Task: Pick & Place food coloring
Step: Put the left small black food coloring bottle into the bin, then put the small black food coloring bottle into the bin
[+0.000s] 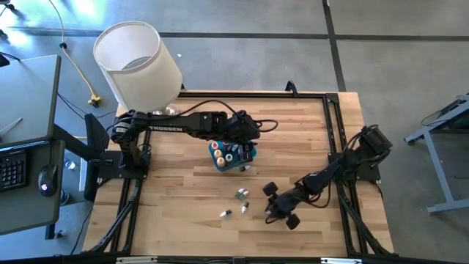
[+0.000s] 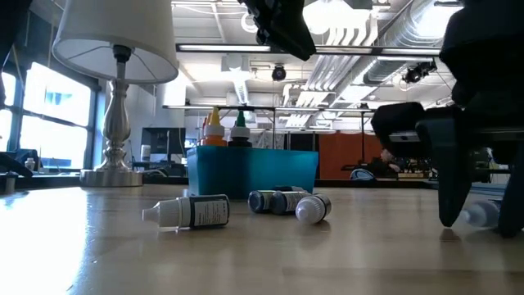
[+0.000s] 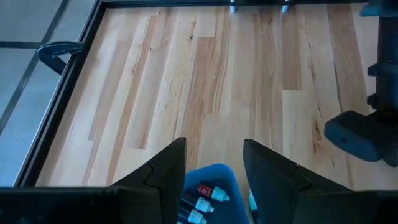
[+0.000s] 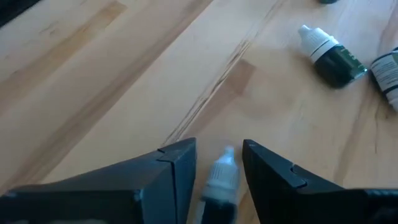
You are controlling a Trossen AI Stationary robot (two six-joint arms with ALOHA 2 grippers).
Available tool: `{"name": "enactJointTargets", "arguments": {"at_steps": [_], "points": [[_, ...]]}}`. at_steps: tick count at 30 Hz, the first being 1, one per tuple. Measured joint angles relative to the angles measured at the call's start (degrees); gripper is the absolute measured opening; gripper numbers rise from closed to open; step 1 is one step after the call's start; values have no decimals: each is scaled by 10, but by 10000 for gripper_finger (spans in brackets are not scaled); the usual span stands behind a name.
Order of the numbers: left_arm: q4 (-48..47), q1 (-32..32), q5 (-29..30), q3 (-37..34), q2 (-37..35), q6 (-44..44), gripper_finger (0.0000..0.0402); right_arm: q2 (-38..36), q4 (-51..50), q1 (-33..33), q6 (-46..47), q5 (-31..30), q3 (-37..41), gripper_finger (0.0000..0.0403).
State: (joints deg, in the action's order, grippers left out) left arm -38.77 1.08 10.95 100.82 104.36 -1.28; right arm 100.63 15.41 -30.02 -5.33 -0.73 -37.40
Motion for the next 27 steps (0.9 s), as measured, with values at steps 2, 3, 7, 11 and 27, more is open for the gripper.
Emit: {"name": "enactJointTargets", "arguments": {"at_steps": [2, 3, 7, 11, 27], "points": [[-8, 0, -6, 0, 0, 5, 156, 7, -3, 5, 7, 7, 0, 122], [-13, 0, -11, 0, 0, 5, 156, 8, -7, 7, 7, 11, 0, 117], [-64, -1, -14, 6, -4, 28, 156, 8, -8, 7, 12, 8, -1, 81], [-170, -1, -15, 36, -11, 76, 156, 9, -14, 8, 37, 2, 0, 45], [-315, -38, 65, 56, -39, 166, 156, -51, 29, 9, 8, -39, 3, 7]]}}
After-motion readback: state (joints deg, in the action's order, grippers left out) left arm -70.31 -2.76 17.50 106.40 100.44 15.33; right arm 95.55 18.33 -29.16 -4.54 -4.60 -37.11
